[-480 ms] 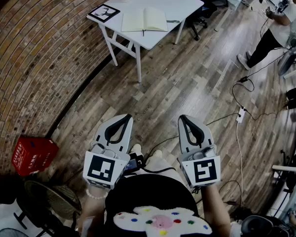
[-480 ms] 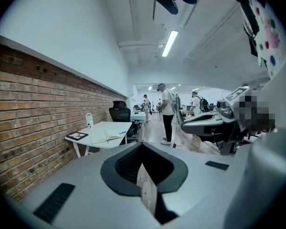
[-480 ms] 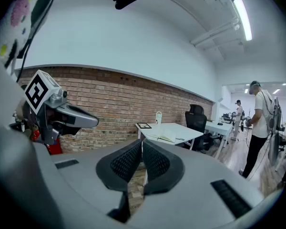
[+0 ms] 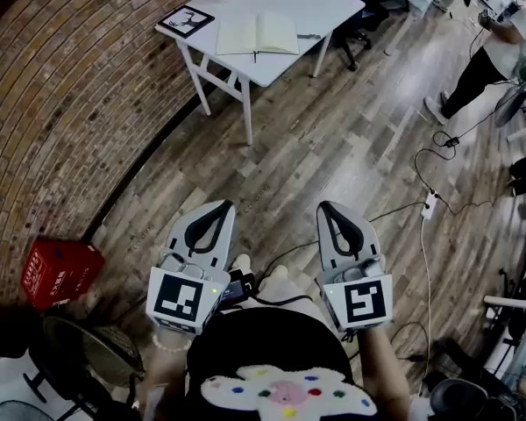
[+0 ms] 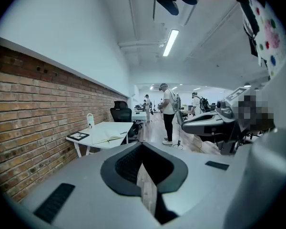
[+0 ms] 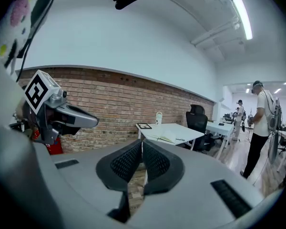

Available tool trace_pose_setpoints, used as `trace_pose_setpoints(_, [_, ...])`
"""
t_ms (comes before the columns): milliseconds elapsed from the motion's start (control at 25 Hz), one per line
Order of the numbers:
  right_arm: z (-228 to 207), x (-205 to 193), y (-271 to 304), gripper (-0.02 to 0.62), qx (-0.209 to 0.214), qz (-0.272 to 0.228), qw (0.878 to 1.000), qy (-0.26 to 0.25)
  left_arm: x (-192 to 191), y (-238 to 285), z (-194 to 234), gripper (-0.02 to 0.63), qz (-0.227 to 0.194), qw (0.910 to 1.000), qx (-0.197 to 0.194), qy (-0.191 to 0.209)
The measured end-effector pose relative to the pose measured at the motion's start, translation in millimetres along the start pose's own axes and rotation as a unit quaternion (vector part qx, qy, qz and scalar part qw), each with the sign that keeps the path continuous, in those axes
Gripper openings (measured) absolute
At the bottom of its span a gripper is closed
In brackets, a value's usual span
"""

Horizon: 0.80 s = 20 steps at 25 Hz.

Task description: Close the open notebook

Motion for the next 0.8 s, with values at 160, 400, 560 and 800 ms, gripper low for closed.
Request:
trace_pose_setpoints(160, [-6, 0, -2, 0.036, -0.006, -0.004, 1.0, 0.008, 2, 4, -4, 0.015, -0.001, 1.0, 0.005, 0.002])
trace_pose_setpoints(400, [-22, -1, -11, 0.037, -0.01, -0.016, 0.999, 0.038, 5, 9, -17, 0.015, -0.01, 0.9998, 0.016, 0.009])
trace_pose_setpoints(560, [-30, -2, -18, 0.037, -0.011, -0.022, 0.999, 0.036, 6, 13, -28, 0.015, -0.013, 0.9996, 0.022, 0.006])
trace_pose_setpoints(800, [-42, -8, -32, 0.037, 0.002, -0.006, 1.0, -0.005, 6, 20, -42, 0.015, -0.03, 0.999, 0.025, 0.022])
Point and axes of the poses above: the fingertips, and each gripper's own axes: y forward along the fingers, z to its left, x out of its top, the point moved 6 cm from there along -y, backward along the fingers, and after that the axes turned 14 degrees about -z, right-handed, at the moved point
